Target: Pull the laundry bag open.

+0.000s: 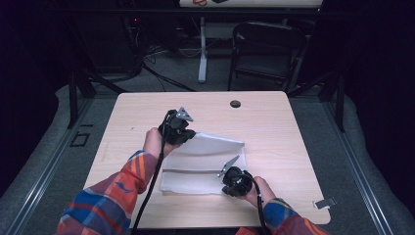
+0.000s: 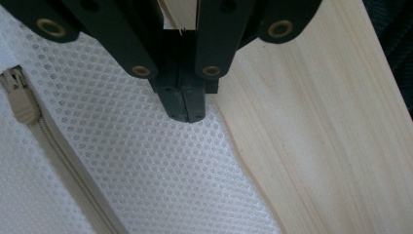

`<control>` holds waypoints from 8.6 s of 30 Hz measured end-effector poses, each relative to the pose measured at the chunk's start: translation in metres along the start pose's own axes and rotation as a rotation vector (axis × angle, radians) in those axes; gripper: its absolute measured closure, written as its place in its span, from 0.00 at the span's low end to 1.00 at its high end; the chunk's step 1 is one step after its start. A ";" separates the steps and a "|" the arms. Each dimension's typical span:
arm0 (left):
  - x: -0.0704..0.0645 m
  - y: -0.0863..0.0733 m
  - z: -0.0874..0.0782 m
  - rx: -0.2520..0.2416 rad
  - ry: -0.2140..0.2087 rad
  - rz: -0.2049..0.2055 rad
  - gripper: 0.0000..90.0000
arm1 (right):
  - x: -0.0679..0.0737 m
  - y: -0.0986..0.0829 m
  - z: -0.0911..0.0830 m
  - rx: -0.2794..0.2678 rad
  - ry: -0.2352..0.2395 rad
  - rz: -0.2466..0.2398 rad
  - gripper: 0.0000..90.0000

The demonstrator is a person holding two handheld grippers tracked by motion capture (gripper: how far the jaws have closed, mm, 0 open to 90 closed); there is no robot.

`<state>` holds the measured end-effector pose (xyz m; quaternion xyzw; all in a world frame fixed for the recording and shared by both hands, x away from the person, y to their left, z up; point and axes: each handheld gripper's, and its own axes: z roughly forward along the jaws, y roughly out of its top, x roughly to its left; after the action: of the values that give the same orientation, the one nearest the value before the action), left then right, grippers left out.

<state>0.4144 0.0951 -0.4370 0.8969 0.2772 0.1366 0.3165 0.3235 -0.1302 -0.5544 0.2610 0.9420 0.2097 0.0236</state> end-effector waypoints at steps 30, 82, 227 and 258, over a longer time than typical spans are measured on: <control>0.024 0.021 0.002 -0.028 0.089 -0.032 0.98 | 0.001 -0.002 0.000 0.001 0.044 -0.002 1.00; 0.056 0.031 0.060 -0.018 0.245 -0.123 0.97 | 0.006 -0.002 -0.001 0.032 0.067 -0.030 1.00; -0.113 -0.025 0.139 0.042 -0.323 0.197 0.91 | -0.058 -0.031 -0.015 -0.094 -0.106 0.289 1.00; -0.097 -0.030 0.128 0.085 -0.332 0.176 0.91 | -0.056 -0.030 -0.015 -0.090 -0.113 0.296 1.00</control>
<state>0.3778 -0.0048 -0.5603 0.9404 0.1474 0.0022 0.3065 0.3551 -0.1880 -0.5566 0.4071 0.8800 0.2377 0.0569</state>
